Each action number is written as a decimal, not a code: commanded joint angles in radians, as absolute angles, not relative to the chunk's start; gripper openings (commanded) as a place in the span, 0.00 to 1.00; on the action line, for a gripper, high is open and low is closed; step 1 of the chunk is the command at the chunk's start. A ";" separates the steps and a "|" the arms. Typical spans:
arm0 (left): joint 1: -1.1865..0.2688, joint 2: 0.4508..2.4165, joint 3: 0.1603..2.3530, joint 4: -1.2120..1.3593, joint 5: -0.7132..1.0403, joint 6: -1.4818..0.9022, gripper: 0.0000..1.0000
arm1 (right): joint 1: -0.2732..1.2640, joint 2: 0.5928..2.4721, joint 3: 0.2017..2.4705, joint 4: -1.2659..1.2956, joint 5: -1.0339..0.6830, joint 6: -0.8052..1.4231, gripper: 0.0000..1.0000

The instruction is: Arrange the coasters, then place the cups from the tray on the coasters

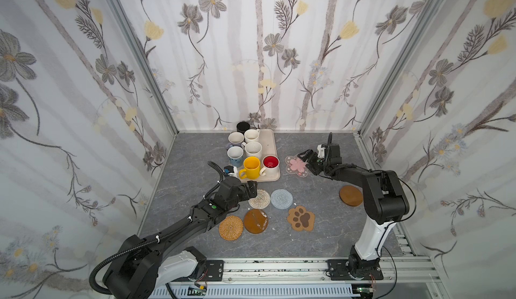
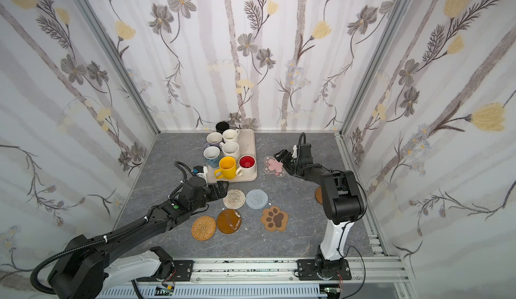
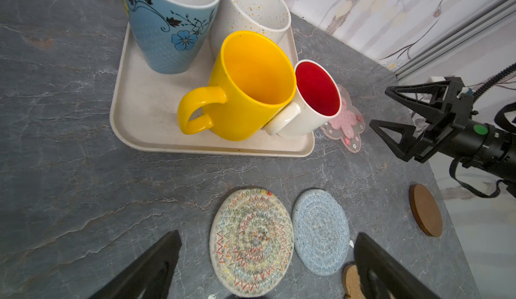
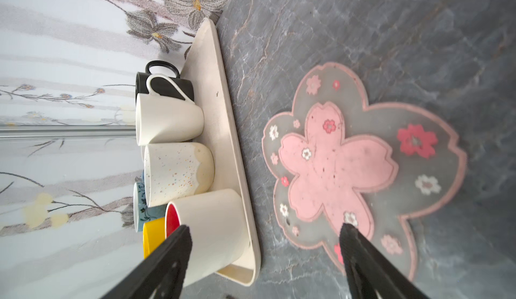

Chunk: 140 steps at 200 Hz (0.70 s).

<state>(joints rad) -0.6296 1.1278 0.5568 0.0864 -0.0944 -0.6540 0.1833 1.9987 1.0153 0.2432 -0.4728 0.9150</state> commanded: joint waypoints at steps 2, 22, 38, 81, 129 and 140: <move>-0.628 1.102 0.545 0.120 -0.129 -0.663 1.00 | 0.203 1.946 0.910 0.336 -0.477 0.976 0.85; -0.627 1.079 0.530 0.120 -0.127 -0.664 1.00 | 0.222 1.920 0.818 0.427 -0.480 1.034 0.86; -0.628 1.065 0.515 0.121 -0.124 -0.670 1.00 | 0.239 1.922 0.782 0.484 -0.479 1.072 0.87; -0.629 1.035 0.473 0.121 -0.109 -0.683 1.00 | 0.260 1.981 0.761 0.617 -0.474 1.190 0.88; -0.629 1.025 0.441 0.123 -0.103 -0.695 1.00 | 0.261 2.069 0.799 0.671 -0.439 1.272 0.88; -0.630 1.032 0.439 0.124 -0.103 -0.696 1.00 | 0.259 2.091 0.820 0.671 -0.434 1.280 0.88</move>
